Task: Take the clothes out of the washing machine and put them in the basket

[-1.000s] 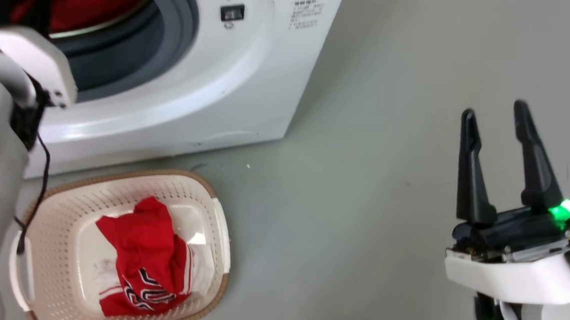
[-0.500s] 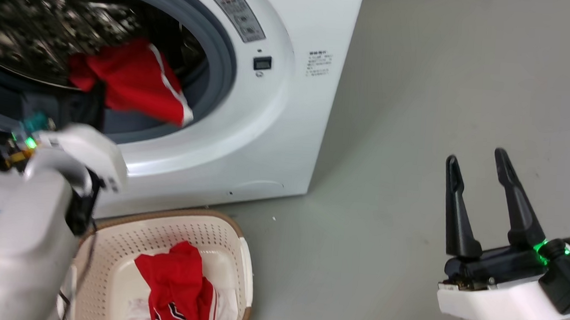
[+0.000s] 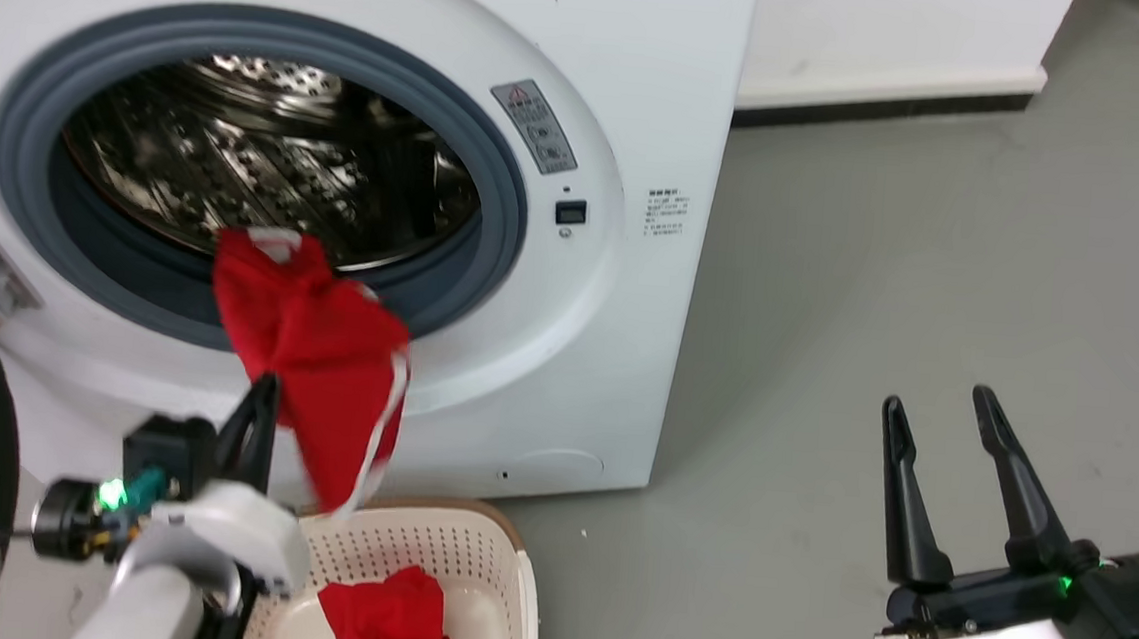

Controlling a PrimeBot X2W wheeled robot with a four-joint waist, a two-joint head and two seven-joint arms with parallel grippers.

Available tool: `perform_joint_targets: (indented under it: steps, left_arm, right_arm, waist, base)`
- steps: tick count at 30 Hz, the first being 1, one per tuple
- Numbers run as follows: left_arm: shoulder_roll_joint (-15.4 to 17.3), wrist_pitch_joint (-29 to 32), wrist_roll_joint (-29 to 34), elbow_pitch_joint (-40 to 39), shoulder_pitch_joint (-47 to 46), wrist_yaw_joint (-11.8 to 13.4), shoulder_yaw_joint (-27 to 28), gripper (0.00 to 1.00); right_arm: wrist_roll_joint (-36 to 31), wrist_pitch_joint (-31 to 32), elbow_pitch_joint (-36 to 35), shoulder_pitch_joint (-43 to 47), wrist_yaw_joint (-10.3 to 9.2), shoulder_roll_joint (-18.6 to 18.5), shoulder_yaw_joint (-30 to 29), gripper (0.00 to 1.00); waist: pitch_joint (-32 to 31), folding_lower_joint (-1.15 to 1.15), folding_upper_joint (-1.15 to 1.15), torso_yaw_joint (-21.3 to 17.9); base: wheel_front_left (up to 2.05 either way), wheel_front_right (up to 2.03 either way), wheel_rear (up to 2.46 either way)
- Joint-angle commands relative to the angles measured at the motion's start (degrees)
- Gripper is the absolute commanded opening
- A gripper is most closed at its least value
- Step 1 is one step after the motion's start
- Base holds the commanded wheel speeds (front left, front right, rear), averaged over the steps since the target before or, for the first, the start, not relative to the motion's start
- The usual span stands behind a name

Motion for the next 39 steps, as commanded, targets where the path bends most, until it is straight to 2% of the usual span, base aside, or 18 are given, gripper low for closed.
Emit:
perform_joint_targets:
  steps: [1,11,17,29,39]
  left_arm:
    - [-0.23,-0.14,0.1,-1.18,1.56,0.46,0.08,0.0]
    - [-0.82,0.63,-0.89,-7.23,10.41,1.67,-1.8,0.0]
    - [-1.34,1.36,-2.06,-6.46,15.28,1.45,-3.25,0.0]
    - [-5.64,0.16,-4.65,8.23,13.36,-1.94,-2.93,0.0]
    - [-8.13,-0.23,-5.11,22.51,2.23,-4.92,0.68,0.0]
  right_arm:
    - [-0.39,-0.13,0.14,1.13,-0.04,-0.01,-0.15,1.0]
    - [-0.28,-0.13,0.66,3.52,-0.04,-0.01,-0.63,1.0]
    - [0.22,-0.13,0.69,3.5,-0.04,0.0,-0.49,1.0]
    - [-0.64,-0.13,0.13,1.33,-0.04,0.0,0.77,1.0]
    - [0.58,-0.13,-1.66,-5.66,-0.04,0.01,2.27,1.0]
  waist:
    - [-1.58,0.01,0.0,0.52]
    - [-4.52,0.01,0.0,1.25]
    - [-5.34,0.01,0.0,0.08]
    - [-0.87,0.01,0.0,-3.2]
    - [11.99,0.01,0.0,-5.46]
  base:
    - [0.0,0.0,0.0]
    - [0.0,0.0,0.0]
    - [0.0,0.0,0.0]
    - [0.0,0.0,0.0]
    - [0.0,0.0,0.0]
